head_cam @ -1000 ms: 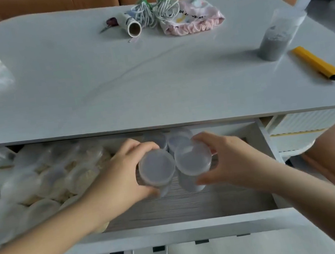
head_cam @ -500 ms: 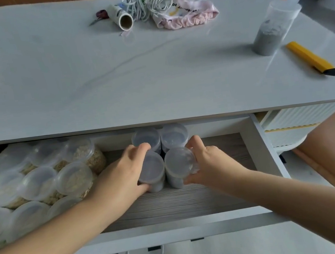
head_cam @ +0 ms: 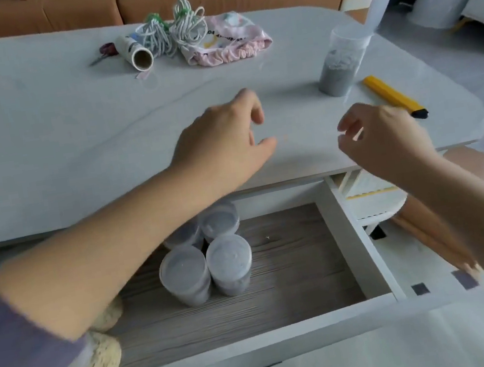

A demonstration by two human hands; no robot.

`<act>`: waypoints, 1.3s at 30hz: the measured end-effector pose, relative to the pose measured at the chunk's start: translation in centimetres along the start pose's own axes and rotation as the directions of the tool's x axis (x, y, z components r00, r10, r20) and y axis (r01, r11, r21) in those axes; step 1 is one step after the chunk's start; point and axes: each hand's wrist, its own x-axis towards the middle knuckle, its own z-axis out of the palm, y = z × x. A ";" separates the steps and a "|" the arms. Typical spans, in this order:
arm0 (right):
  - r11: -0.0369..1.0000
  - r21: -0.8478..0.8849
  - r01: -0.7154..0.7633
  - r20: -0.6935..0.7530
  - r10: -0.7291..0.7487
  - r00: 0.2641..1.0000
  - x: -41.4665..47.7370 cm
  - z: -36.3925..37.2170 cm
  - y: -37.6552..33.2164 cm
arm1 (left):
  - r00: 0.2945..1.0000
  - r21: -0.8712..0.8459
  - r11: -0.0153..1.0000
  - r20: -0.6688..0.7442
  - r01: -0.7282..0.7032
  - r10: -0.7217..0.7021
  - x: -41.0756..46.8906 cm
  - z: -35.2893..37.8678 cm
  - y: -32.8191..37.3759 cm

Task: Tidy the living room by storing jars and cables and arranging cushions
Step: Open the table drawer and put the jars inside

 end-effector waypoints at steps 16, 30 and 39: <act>0.874 -0.357 -0.329 -0.051 0.334 0.941 7.8 3.1 7.7 | 0.997 -0.133 0.988 -0.020 -0.073 0.071 22.3 12.8 8.7; 0.955 0.019 -0.295 0.210 0.284 0.935 1.1 0.4 2.3 | 0.992 -0.125 0.986 0.057 -0.106 0.113 12.8 6.1 5.1; 0.933 0.185 -0.308 0.607 0.138 0.783 -7.0 -0.3 -2.3 | 0.979 -0.096 0.990 0.168 -0.105 0.120 0.2 -1.8 1.4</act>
